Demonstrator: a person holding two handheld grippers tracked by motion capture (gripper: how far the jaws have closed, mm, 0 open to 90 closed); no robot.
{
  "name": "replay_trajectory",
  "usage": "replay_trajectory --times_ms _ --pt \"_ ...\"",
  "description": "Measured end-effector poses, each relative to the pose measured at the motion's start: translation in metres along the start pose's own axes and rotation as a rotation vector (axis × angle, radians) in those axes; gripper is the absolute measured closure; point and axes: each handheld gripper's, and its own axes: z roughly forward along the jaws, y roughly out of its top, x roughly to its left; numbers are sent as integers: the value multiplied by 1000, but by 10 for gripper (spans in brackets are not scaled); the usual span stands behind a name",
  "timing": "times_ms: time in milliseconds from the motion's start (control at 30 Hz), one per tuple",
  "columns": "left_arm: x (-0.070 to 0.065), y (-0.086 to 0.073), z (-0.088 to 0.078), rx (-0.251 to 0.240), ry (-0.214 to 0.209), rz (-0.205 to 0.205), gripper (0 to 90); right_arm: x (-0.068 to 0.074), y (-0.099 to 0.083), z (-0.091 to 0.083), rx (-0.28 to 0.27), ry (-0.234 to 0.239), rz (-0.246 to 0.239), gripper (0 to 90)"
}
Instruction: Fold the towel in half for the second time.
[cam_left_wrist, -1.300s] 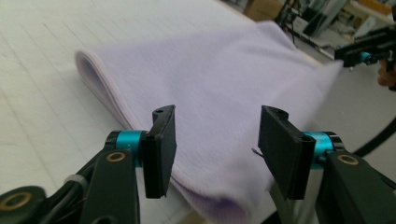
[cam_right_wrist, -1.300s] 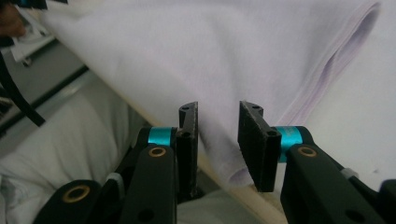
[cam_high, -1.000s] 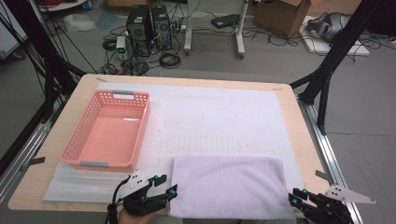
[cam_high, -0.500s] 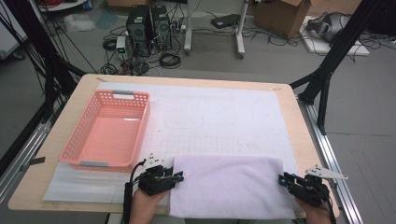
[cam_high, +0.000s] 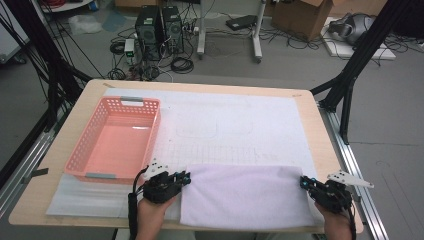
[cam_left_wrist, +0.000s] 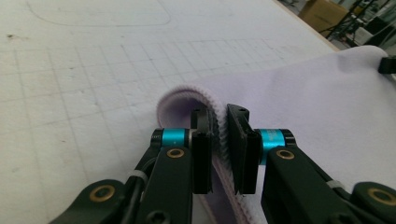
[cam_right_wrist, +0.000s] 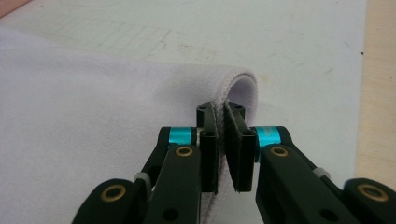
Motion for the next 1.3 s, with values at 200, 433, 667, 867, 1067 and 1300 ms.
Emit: replay_trajectory --times_ms 200,433,667,867,1067,1300 --pt "19 4 1 1 41 -75 740 -6 1 13 20 -26 30 831" --pt "16 2 8 12 -46 -60 517 -11 -3 4 6 -34 64 608" --pt "5 10 23 101 -27 -24 796 -2 4 2 -18 2 9 594" --pt "7 23 24 2 68 -20 860 -1 1 8 -5 9 10 595" --pt "12 19 31 36 84 -47 519 -5 3 8 -14 3 19 531" --pt "21 19 43 62 63 -64 402 -16 23 33 51 0 11 414"
